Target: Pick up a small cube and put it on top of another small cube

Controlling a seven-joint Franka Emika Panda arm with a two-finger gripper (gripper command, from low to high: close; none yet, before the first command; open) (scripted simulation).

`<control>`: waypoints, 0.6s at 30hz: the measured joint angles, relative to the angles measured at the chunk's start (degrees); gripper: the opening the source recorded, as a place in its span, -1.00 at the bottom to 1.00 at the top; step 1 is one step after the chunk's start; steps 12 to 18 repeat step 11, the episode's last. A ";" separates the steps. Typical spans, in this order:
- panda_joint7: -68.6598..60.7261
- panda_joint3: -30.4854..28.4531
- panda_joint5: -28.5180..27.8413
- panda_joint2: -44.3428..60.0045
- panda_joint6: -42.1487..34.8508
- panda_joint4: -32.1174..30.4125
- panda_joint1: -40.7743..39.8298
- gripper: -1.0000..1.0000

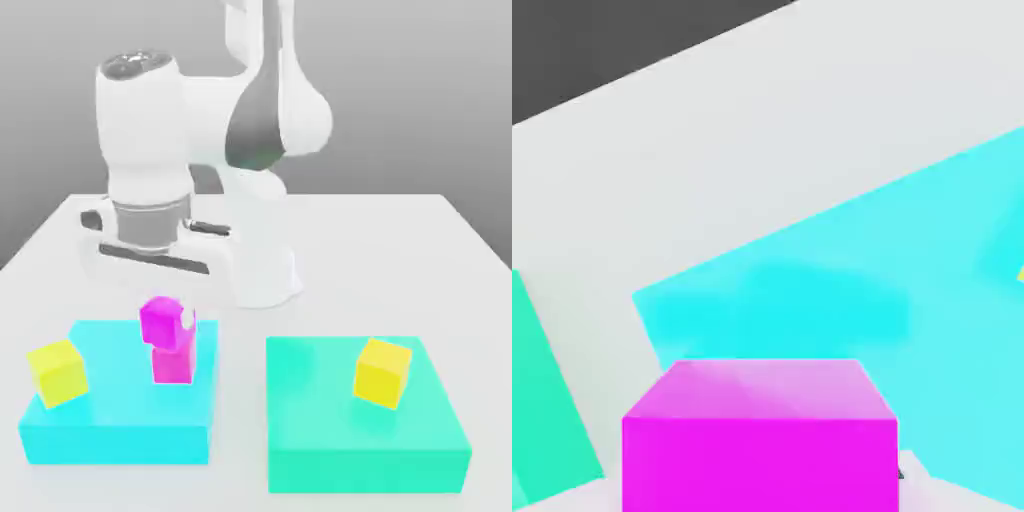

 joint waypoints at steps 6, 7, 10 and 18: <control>2.64 0.49 -0.94 2.36 6.53 -4.15 -1.70 -1.00; 2.58 0.41 -0.85 4.34 8.94 -4.58 -1.64 -1.00; 2.53 0.33 -0.78 5.93 10.86 -4.92 -1.59 1.00; 2.53 0.33 -0.78 5.93 10.86 -4.92 -1.59 1.00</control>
